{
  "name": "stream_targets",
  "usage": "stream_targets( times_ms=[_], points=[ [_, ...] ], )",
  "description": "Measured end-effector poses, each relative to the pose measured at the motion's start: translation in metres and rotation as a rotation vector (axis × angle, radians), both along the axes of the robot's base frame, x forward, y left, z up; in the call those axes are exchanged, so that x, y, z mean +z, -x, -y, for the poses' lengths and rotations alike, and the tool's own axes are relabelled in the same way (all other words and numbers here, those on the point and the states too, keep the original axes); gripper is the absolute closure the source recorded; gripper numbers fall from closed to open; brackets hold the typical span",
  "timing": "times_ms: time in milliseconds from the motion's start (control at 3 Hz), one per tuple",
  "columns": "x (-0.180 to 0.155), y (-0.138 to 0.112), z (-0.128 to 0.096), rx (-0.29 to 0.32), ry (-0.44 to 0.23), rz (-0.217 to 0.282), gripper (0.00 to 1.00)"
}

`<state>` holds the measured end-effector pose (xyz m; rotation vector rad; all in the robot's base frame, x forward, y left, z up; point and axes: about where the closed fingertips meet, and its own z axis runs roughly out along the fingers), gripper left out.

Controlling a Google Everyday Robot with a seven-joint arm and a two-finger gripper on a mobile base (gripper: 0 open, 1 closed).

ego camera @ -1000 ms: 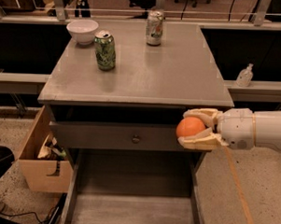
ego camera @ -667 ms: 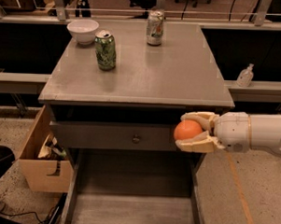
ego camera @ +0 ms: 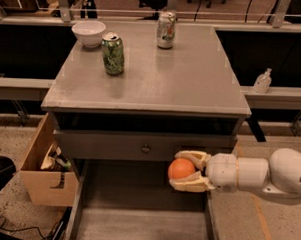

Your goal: Place orange into middle drawer

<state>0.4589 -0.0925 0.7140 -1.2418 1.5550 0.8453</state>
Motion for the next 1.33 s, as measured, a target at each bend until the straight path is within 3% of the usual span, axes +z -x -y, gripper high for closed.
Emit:
stream_targets(
  times_ms=[667, 1333],
  points=[
    [-0.093, 0.018, -0.056, 0.061, -0.04, -0.039, 1.0],
    [-0.181, 0.001, -0.111, 0.123, 0.017, -0.141, 1.0]
  ],
)
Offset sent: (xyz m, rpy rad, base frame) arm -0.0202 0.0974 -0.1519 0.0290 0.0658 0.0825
